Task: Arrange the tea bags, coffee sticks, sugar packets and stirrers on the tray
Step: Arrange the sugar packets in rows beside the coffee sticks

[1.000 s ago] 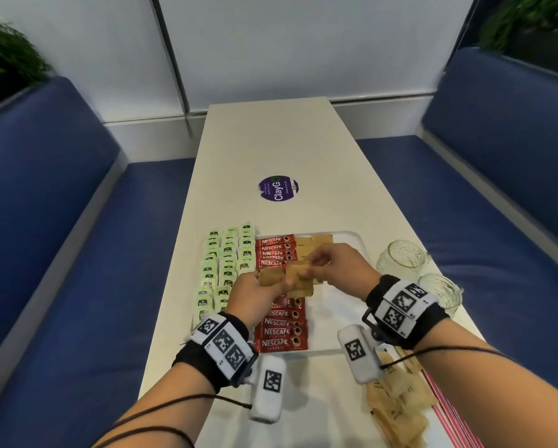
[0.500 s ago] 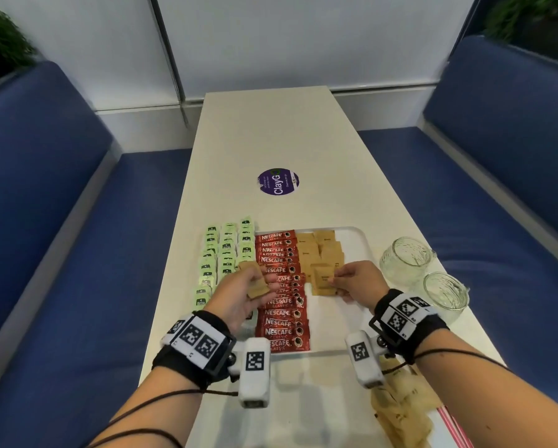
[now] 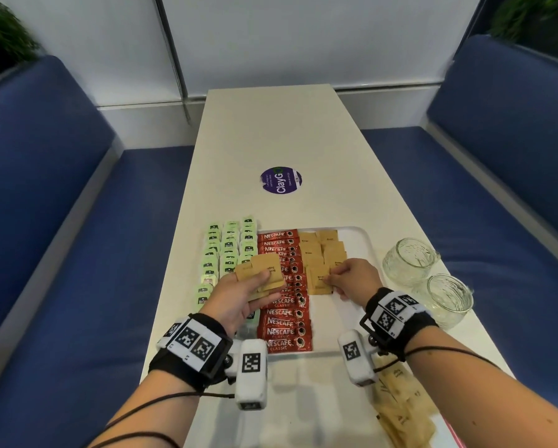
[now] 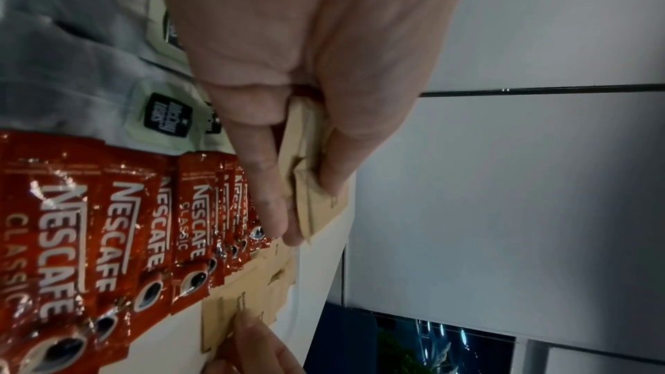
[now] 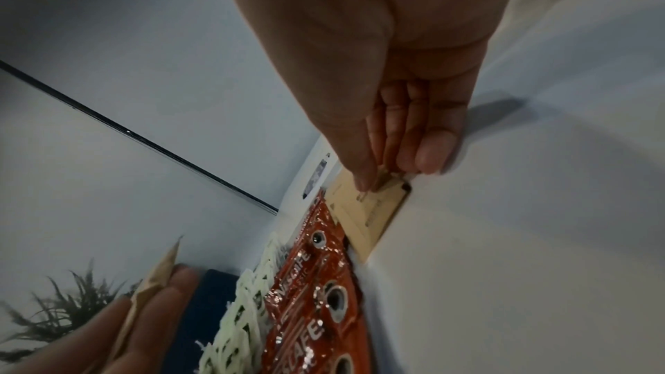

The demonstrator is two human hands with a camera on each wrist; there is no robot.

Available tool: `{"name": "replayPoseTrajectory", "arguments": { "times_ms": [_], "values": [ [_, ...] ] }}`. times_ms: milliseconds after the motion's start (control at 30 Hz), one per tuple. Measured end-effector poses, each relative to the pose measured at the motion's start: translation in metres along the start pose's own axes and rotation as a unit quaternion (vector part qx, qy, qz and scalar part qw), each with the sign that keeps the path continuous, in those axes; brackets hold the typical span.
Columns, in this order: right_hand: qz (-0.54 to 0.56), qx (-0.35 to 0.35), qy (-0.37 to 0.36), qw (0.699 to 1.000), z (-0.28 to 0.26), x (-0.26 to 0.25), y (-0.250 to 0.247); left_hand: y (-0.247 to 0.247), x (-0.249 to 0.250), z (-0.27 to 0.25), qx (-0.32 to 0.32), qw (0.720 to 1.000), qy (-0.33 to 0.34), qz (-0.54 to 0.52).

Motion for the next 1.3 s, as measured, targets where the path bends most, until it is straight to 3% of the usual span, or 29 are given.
{"name": "replayPoseTrajectory", "arguments": {
  "times_ms": [133,300,400,467,567,667,767,833,933,1000,1133,1233,1300],
  "values": [
    [0.055,0.003,-0.047,0.997,-0.008,-0.017,-0.011,0.002,0.001,0.0,0.025,0.999,0.028,0.027],
    [0.132,-0.15,-0.122,0.972,-0.038,-0.056,0.001,0.016,-0.01,0.001,0.032,0.999,0.027,0.03],
    [0.127,-0.15,-0.144,0.97,-0.042,-0.064,0.005,0.023,-0.014,-0.001,0.008,0.997,0.021,0.068],
    [0.113,-0.138,-0.156,0.971,-0.041,-0.065,0.001,0.02,-0.011,-0.003,0.005,0.986,0.03,0.161],
    [0.0,-0.088,-0.204,0.975,-0.037,-0.064,-0.012,0.014,0.009,-0.005,0.036,0.917,0.146,0.371],
    [-0.2,-0.04,-0.282,0.937,-0.039,-0.066,-0.022,0.029,0.024,-0.013,0.006,0.816,0.242,0.524],
    [-0.209,-0.054,-0.32,0.922,-0.042,-0.069,-0.023,0.047,0.024,-0.016,-0.014,0.722,0.28,0.632],
    [-0.162,-0.062,-0.32,0.931,-0.044,-0.071,-0.023,0.054,0.019,-0.017,-0.018,0.686,0.274,0.673],
    [-0.094,-0.067,-0.318,0.941,-0.048,-0.074,-0.024,0.058,0.012,-0.014,-0.02,0.709,0.24,0.663],
    [-0.043,-0.068,-0.311,0.947,-0.048,-0.075,-0.025,0.055,0.006,-0.011,-0.015,0.749,0.215,0.627],
    [0.046,-0.072,-0.232,0.969,-0.038,-0.06,-0.028,0.046,0.002,-0.01,0.014,0.862,0.18,0.473],
    [0.08,-0.123,-0.196,0.97,-0.038,-0.054,-0.027,0.044,-0.001,-0.01,0.005,0.911,0.149,0.384],
    [0.109,-0.11,-0.172,0.973,-0.033,-0.049,-0.031,0.045,-0.003,-0.009,-0.014,0.938,0.109,0.328]
  ]
}}
Point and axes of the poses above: each hand's wrist, its own z-axis towards the middle knuckle, its own y-axis out of the palm, x = y × z, the point moved 4 cm from there along z, towards the middle knuckle, and after that the axes turned 10 degrees about -z, right-handed, at the moved point
